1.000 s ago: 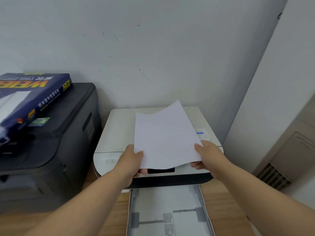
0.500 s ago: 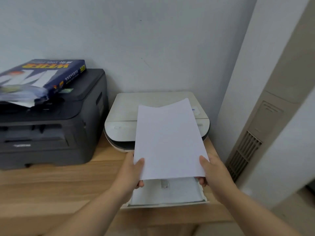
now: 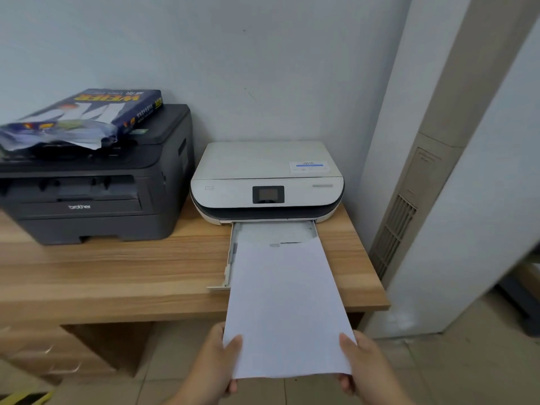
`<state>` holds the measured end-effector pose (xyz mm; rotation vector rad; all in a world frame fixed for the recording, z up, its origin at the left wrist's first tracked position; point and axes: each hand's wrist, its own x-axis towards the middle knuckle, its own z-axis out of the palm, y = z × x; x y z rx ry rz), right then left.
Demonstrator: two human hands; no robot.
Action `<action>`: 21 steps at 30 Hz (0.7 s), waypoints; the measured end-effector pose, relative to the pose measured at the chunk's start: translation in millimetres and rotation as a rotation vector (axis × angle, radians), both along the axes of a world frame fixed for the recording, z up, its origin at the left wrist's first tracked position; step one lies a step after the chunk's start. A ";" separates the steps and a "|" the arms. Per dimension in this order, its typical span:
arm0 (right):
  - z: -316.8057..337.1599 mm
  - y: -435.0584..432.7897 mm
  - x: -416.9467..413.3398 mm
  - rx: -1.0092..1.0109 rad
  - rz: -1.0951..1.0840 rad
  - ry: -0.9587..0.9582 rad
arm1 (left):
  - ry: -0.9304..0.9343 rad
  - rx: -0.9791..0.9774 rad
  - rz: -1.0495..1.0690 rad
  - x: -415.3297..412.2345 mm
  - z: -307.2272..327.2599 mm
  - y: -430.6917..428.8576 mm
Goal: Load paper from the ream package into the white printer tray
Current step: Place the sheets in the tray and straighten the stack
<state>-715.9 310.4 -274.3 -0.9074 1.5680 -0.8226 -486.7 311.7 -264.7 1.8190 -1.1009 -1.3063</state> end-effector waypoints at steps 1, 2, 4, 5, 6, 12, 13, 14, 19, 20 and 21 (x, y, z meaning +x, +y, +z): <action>-0.3 2.8 0.9 0.027 -0.008 -0.024 | 0.003 0.008 0.002 0.8 1.3 2.6; -0.2 4.4 1.5 0.052 -0.017 -0.050 | 0.012 0.017 0.004 1.2 3.2 4.5; 1.8 5.1 2.7 0.097 -0.048 -0.094 | 0.039 0.034 0.007 1.4 6.6 5.7; 3.7 4.4 3.2 0.120 -0.067 -0.119 | 0.057 0.044 0.014 1.6 7.6 5.5; 5.5 3.6 3.2 0.145 -0.086 -0.146 | 0.079 0.059 0.028 1.8 8.3 5.0; 14.0 -0.4 4.2 0.192 -0.130 -0.247 | 0.226 0.117 0.100 5.3 14.4 0.9; 13.6 -1.2 5.2 0.193 -0.134 -0.252 | 0.233 0.117 0.104 6.4 15.6 0.0; 12.6 -2.3 6.2 0.199 -0.136 -0.254 | 0.233 0.118 0.103 7.4 16.5 -0.8; 8.3 -8.1 8.6 0.234 -0.143 -0.270 | 0.175 0.125 0.086 8.9 12.1 -6.0; 8.1 -9.4 8.5 0.232 -0.144 -0.274 | 0.165 0.121 0.084 8.3 11.1 -7.6; 8.4 -10.8 8.0 0.231 -0.145 -0.276 | 0.159 0.117 0.080 7.9 9.7 -9.0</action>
